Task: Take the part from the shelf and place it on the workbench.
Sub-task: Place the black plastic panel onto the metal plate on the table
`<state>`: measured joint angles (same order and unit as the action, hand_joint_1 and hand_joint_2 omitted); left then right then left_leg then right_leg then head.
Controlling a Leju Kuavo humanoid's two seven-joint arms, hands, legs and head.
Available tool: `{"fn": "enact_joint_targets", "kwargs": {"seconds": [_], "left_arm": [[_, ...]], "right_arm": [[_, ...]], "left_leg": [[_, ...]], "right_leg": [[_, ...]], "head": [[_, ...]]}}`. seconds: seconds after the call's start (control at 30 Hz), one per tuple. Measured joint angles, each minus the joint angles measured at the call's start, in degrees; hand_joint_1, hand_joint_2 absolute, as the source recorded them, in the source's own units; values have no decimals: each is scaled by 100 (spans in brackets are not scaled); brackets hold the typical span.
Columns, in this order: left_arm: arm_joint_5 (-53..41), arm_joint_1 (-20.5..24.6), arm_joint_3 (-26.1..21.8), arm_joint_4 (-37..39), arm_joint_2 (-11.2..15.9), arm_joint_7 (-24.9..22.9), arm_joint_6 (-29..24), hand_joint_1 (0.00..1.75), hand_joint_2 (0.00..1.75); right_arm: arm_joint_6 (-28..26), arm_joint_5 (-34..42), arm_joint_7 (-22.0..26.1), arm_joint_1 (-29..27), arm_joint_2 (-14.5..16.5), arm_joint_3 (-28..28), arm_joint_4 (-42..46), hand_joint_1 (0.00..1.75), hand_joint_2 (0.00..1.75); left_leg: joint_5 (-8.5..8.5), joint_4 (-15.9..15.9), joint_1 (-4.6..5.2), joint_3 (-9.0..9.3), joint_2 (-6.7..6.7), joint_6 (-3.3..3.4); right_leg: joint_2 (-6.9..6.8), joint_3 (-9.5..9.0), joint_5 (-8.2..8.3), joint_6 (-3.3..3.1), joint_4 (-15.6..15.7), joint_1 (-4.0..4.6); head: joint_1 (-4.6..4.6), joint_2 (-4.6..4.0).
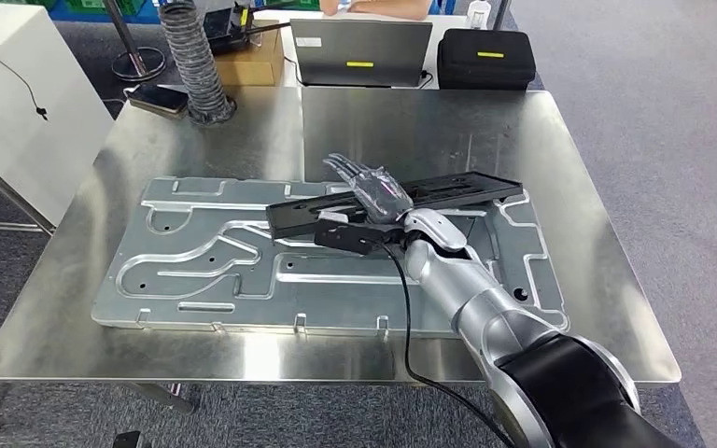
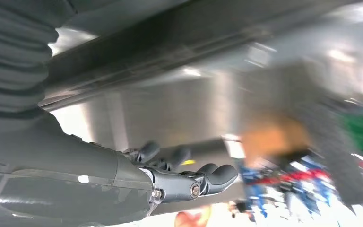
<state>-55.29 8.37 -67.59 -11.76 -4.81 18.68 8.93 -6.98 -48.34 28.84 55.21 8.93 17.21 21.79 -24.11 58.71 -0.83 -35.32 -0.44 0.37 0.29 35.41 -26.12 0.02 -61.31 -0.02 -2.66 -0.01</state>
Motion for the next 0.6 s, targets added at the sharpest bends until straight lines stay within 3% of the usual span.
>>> {"fn": "enact_joint_targets", "kwargs": {"seconds": [0.07,0.17,0.2,0.3,0.33,0.37,0.43,0.5,0.6], "left_arm": [[32,-1,-4,0,-9,-36,5,0,0],[89,-12,-19,0,-8,-73,31,0,0],[104,-17,-22,0,-8,-77,40,0,0],[168,-46,-36,0,-2,-69,85,0,0],[194,-67,-44,0,0,-61,102,0,0],[216,-94,-53,0,0,-49,117,0,0],[267,-150,-78,0,0,-12,144,0,0],[307,-187,-115,0,0,36,169,0,0],[363,-237,-174,0,0,103,204,0,0]], "right_arm": [[642,783,422,38,56,-231,287,0,0],[1721,2242,579,-60,65,-450,1062,0,0],[1974,2725,517,-119,43,-472,1399,0,0],[2286,3996,285,-419,-187,-486,2601,0,0],[2254,4276,244,-557,-317,-496,3026,0,0],[2181,4459,225,-697,-465,-522,3461,0,0],[2000,4653,233,-981,-789,-636,4337,0,0],[1899,4764,255,-1260,-1094,-837,5147,0,0],[1661,4699,334,-1761,-1417,-1259,6120,0,0]], "left_leg": [[7,-2,10,-13,3,-58],[-70,77,0,-46,7,-151],[-196,261,-5,-119,9,-176],[-714,1327,-27,-576,14,-236],[-769,1561,-34,-683,16,-249],[-712,1579,-43,-691,18,-258],[-343,978,-68,-399,21,-261],[-112,290,-65,-39,9,-231],[-136,62,-39,73,-9,-120]], "right_leg": [[2,-96,28,-32,241,36],[-6,-119,68,-100,320,-3],[-13,-132,83,-124,346,-23],[-37,-144,85,-149,356,-26],[-45,-147,79,-147,353,-26],[-49,-151,71,-139,347,-29],[-45,-168,34,-96,315,-45],[-36,-165,-12,-31,264,-38],[-30,-154,-16,62,262,-25]], "head": [[-1,0],[-1,1],[-1,1],[-1,0],[-1,0],[-1,0],[-1,0],[-1,0],[0,0]]}}
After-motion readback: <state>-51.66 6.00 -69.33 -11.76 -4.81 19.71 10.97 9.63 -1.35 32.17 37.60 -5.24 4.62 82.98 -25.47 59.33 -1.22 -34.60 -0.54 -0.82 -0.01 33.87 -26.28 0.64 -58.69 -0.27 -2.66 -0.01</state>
